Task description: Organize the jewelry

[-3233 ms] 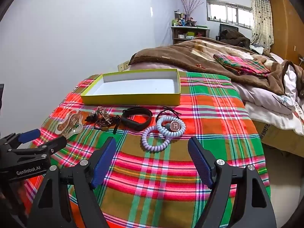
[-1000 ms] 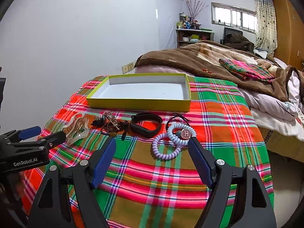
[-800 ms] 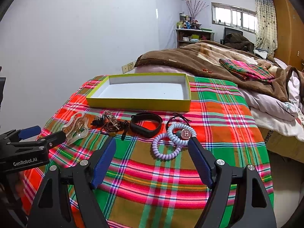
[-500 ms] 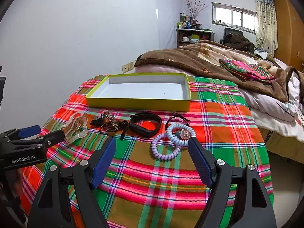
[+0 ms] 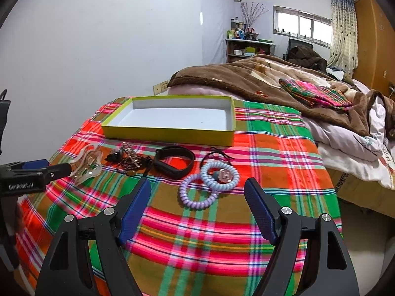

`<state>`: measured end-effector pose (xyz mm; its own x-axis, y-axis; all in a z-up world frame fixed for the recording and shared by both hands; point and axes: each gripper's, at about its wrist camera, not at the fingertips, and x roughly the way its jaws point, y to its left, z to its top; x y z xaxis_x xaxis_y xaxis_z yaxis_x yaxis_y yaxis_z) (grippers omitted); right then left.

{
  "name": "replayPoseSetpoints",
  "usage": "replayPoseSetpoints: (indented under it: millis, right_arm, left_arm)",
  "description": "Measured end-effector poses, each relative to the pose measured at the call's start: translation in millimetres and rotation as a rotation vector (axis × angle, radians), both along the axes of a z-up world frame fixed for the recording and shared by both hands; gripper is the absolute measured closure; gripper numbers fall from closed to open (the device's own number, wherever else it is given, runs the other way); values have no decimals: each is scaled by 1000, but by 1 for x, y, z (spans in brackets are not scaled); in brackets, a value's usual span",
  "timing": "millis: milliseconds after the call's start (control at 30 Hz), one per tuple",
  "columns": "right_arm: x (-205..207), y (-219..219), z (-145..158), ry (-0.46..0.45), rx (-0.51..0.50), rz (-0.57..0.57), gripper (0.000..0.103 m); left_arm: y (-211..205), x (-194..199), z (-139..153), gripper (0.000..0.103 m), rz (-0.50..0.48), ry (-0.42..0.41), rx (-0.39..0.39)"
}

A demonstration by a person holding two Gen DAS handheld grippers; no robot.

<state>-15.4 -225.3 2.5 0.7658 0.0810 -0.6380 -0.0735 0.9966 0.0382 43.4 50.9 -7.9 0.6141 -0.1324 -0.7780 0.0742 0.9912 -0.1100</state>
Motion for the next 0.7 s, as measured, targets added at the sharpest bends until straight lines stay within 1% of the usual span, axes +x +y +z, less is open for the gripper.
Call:
replayPoseSetpoints:
  millis: [67, 200, 300, 400, 433, 500, 700]
  right_arm:
    - [0, -6, 0, 1, 1, -13, 25]
    - [1, -14, -2, 8, -8, -29, 25]
    - [2, -17, -4, 14, -20, -29, 25]
    - [5, -20, -7, 25, -23, -35, 25]
    - [5, -21, -8, 27, -22, -35, 25]
    - [6, -23, -9, 30, -27, -33, 25]
    - [11, -23, -11, 34, -31, -11, 25]
  left_arm:
    - [2, 6, -3, 9, -3, 20, -13]
    - [4, 16, -7, 11, -5, 24, -34]
    - [-2, 23, -14, 12, -23, 46, -18]
    - [-7, 28, -21, 17, -36, 69, -18]
    - [-7, 30, -23, 21, -36, 76, -20]
    - [-10, 31, -26, 22, -38, 78, -7]
    - [-11, 39, -34, 34, -43, 99, 0]
